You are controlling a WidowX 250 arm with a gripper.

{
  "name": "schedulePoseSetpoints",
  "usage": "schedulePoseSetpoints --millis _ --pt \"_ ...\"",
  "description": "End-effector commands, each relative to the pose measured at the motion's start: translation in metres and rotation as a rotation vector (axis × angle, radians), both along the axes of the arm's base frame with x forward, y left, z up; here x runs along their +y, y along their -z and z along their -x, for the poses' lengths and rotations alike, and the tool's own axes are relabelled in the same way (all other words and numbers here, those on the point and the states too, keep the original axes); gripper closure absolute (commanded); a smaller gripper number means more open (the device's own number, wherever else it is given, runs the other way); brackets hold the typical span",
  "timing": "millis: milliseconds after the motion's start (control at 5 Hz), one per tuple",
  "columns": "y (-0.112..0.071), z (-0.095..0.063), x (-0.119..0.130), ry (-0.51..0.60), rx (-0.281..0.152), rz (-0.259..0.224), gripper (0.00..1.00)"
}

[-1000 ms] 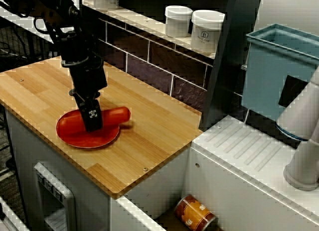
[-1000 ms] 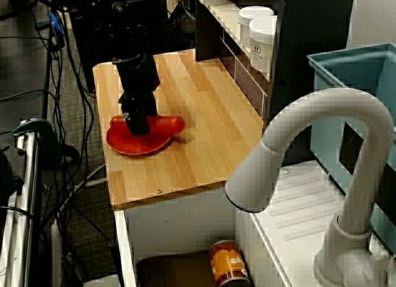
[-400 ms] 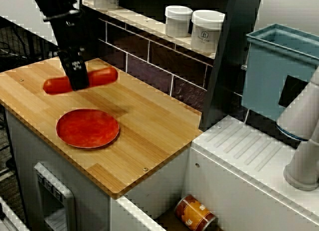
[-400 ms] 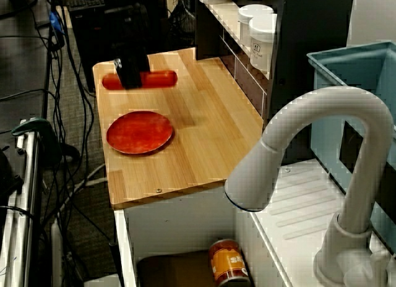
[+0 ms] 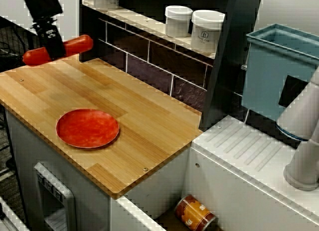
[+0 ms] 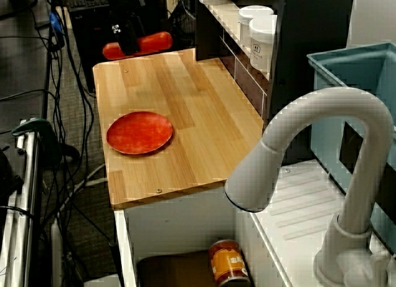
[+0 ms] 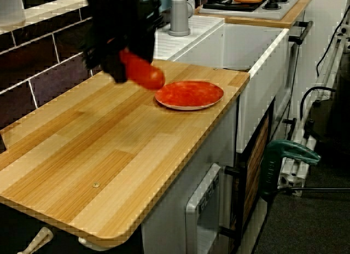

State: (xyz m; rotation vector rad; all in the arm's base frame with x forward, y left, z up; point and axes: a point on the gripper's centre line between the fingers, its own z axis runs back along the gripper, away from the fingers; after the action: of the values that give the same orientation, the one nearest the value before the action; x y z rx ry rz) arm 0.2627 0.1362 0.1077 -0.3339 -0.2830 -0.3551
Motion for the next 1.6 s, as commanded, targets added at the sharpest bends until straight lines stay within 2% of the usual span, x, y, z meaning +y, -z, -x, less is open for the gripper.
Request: schedulePoseSetpoints --millis 0,200,400,600,800,1000,1400 --pt "0.023 -0.006 0.051 -0.062 -0.078 -0.102 1.00" --pt "0.031 -0.001 0.046 -0.043 -0.065 -0.112 1.00" --pt "0.040 0.002 0.034 -0.030 -0.059 -0.147 1.00" --pt "0.044 0.002 0.029 -0.016 0.004 -0.154 1.00" --pt "0.041 0.004 0.030 -0.034 0.014 -0.142 0.00" --pt "0.035 0.003 0.034 -0.045 0.033 -0.124 0.00" --pt "0.016 0.003 0.047 -0.052 0.032 -0.072 0.00"
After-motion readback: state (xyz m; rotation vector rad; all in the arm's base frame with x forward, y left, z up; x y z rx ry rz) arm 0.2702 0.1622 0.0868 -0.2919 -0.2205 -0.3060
